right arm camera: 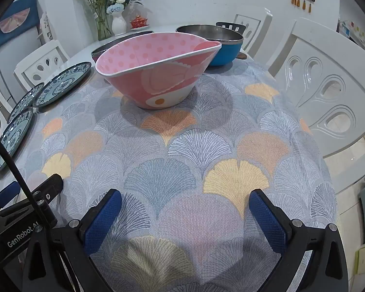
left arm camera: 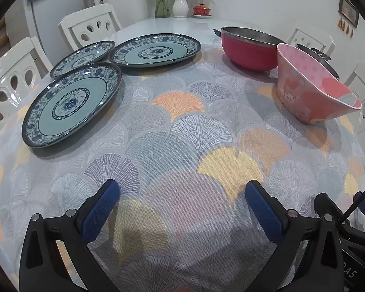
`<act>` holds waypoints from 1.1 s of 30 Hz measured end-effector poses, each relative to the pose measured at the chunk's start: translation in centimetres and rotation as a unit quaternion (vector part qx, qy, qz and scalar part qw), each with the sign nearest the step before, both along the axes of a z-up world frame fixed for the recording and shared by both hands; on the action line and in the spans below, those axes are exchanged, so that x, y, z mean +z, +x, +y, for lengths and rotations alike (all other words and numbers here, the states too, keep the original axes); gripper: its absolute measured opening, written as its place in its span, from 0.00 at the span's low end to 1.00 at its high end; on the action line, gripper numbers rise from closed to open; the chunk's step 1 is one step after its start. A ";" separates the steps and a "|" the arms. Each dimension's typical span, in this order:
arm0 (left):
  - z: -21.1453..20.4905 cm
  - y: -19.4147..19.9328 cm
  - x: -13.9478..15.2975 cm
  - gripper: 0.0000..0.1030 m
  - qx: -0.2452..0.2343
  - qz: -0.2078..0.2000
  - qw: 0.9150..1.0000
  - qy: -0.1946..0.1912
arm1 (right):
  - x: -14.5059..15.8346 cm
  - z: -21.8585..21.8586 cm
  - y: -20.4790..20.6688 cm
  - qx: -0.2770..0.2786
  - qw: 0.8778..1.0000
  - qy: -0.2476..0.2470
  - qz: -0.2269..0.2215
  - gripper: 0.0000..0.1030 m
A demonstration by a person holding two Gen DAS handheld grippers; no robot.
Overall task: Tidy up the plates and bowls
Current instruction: 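Move both tools toward the three blue-and-white plates on the tablecloth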
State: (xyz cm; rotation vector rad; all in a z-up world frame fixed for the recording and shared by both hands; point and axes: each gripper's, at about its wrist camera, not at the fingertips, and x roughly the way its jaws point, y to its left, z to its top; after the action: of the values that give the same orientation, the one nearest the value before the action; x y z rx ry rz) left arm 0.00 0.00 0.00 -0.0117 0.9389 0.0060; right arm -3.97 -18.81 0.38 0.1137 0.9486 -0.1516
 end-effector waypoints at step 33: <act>13.2 -2.0 8.8 0.99 -0.087 0.031 0.996 -0.005 | 7.8 11.8 0.4 0.009 0.992 -0.005 0.126 0.99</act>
State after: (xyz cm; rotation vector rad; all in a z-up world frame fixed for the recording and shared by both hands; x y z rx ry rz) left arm -1.97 13.23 8.79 0.0606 0.9989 -0.1611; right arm -3.59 -6.97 8.21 0.0781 1.2000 -0.1560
